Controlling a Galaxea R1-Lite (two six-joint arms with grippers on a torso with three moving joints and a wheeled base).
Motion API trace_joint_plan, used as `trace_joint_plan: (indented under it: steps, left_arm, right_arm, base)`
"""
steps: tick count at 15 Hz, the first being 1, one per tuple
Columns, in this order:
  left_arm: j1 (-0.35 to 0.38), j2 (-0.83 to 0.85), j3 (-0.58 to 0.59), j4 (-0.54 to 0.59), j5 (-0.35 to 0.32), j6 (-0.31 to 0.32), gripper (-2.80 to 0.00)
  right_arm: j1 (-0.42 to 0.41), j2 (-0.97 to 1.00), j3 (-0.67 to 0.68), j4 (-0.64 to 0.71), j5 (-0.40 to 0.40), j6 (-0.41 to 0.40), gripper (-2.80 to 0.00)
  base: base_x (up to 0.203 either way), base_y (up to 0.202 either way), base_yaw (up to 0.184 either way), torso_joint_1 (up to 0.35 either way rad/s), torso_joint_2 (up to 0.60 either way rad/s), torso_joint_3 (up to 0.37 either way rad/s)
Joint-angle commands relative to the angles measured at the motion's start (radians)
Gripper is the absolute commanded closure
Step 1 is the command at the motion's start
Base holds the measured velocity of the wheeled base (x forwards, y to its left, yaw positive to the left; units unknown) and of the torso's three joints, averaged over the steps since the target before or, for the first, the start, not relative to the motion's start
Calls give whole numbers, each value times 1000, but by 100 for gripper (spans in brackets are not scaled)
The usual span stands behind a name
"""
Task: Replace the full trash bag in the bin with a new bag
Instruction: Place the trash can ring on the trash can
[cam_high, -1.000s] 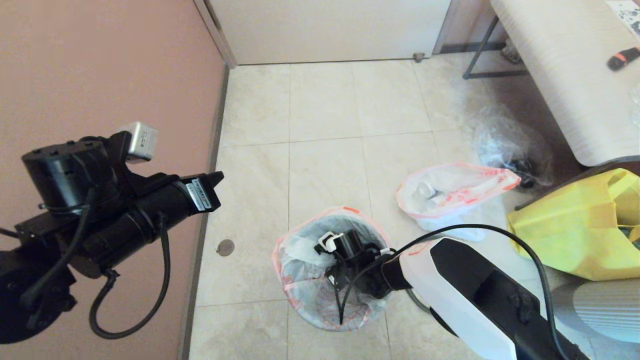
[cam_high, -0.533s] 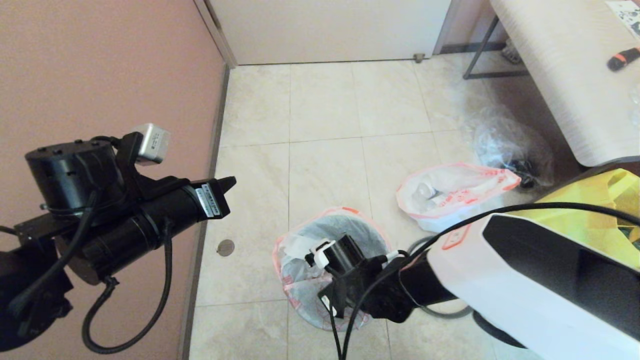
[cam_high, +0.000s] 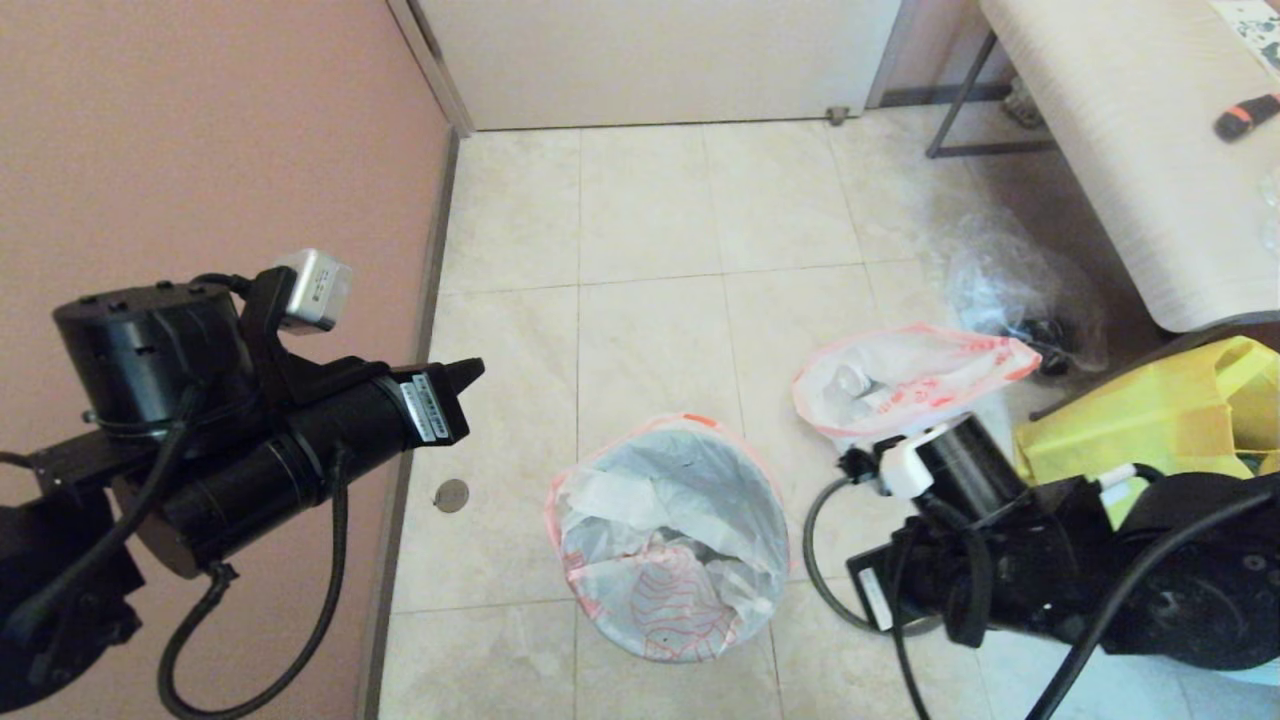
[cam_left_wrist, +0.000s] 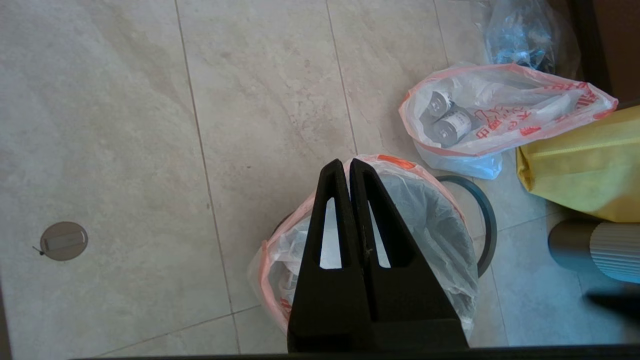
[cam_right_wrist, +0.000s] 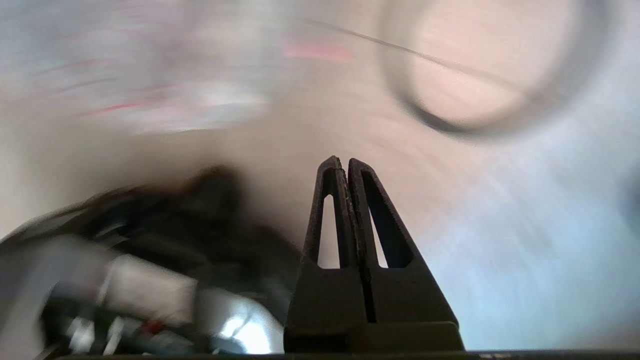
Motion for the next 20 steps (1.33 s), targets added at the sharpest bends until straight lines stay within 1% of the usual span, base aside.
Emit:
trace_joint_plan:
  steps: [1, 2, 4, 6, 8, 10, 12, 14, 16, 19, 20]
  left_arm:
    - [0, 7, 0, -4, 1, -2, 0]
    - [0, 10, 0, -4, 1, -2, 0]
    - [-1, 26, 0, -4, 0, -2, 0]
    - [0, 48, -2, -5, 1, -2, 0]
    - [0, 71, -2, -8, 1, -2, 0]
    - [0, 91, 0, -10, 1, -5, 0]
    - [0, 105, 0, -12, 1, -5, 0]
    - [0, 116, 2, -13, 1, -5, 0]
    - [0, 131, 8, -13, 1, -7, 0]
    - [0, 147, 10, -18, 0, -9, 0]
    - [0, 152, 12, -18, -2, -9, 0]
  right_arm:
    - [-155, -36, 51, -21, 5, -12, 0]
    - [-243, 16, 64, -65, 17, -48, 0]
    - [-362, 199, 74, -213, 36, -145, 0]
    - [-433, 389, 61, -370, 41, -233, 0]
    - [-496, 567, 12, -501, 45, -310, 0]
    - [-565, 703, -122, -575, 74, -381, 0]
    - [-619, 777, -251, -595, 120, -421, 0]
    - [-658, 839, -367, -548, 161, -434, 0]
    - [-679, 903, -463, -482, 177, -436, 0]
    - [-701, 1011, -610, -440, 179, -444, 0]
    - [-705, 1030, -643, -430, 181, -447, -280]
  base:
    - [0, 0, 0, 0, 0, 0]
    - [0, 0, 0, 0, 0, 0]
    - [0, 0, 0, 0, 0, 0]
    - [0, 0, 0, 0, 0, 0]
    - [0, 0, 0, 0, 0, 0]
    - [0, 0, 0, 0, 0, 0]
    - [0, 0, 0, 0, 0, 0]
    - [0, 0, 0, 0, 0, 0]
    - [0, 0, 0, 0, 0, 0]
    - [0, 0, 0, 0, 0, 0]
    - [0, 0, 0, 0, 0, 0]
